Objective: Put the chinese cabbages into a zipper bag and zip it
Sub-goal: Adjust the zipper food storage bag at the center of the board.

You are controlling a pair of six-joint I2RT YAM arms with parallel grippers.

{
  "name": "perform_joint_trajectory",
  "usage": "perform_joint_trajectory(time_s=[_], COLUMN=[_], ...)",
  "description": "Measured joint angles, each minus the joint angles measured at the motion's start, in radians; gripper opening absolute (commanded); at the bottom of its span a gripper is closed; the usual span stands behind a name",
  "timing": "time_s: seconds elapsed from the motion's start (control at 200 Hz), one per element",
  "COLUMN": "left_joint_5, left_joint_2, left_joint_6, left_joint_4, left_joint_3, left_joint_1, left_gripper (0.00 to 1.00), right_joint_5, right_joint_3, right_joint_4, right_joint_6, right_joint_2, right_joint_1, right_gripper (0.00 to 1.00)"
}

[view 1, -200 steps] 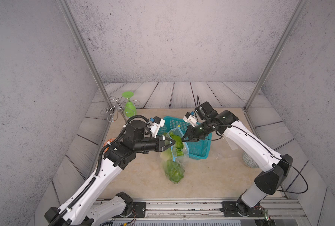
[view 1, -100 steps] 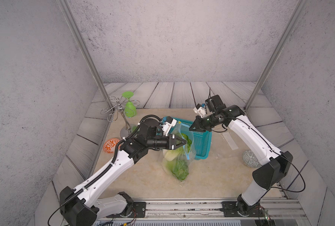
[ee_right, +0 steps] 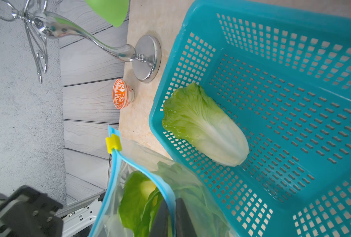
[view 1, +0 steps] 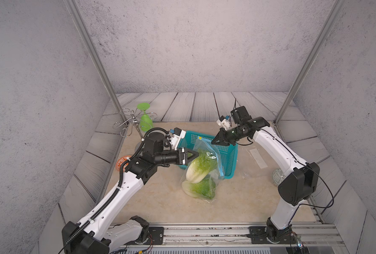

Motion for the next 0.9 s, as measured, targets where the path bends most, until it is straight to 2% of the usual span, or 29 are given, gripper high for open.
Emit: perform_joint_trajectory(time_s=[0.17, 0.245, 0.355, 0.395, 0.405, 0.636, 0.901], left_joint_5=[-0.033, -0.045, -0.057, -0.058, -0.059, -0.060, -0.056], left_joint_2=[0.130, 0.156, 0.162, 0.163, 0.163, 0.175, 0.175], left_joint_6=[-0.030, -0.030, -0.019, -0.018, -0.017, -0.011, -0.008], left_joint_4=[0.058, 0.056, 0.061, 0.061, 0.061, 0.061, 0.059], left_joint_3=[-0.110, -0.121, -0.121, -0.121, -0.121, -0.121, -0.121], left_joint_1=[-0.018, -0.023, -0.024, -0.024, -0.024, -0.024, -0.024], left_gripper=[0.17, 0.16, 0.16, 0.16, 0.16, 0.16, 0.16], right_joint_5=[-0.045, -0.065, -0.102, -0.112, -0.114, -0.073, 0.110], right_joint_3=[-0.014, -0.025, -0.040, -0.048, -0.051, -0.036, 0.011], right_joint_4=[0.028, 0.033, 0.043, 0.046, 0.048, -0.039, -0.191], right_joint_6=[0.000, 0.003, 0.005, 0.004, 0.002, -0.092, -0.195], right_joint_2=[0.000, 0.000, 0.000, -0.002, -0.003, -0.005, -0.005], right_joint_1=[-0.026, -0.035, -0.051, -0.058, -0.060, -0.092, 0.032], right_gripper=[0.15, 0.23, 0.72, 0.97, 1.00, 0.99, 0.99])
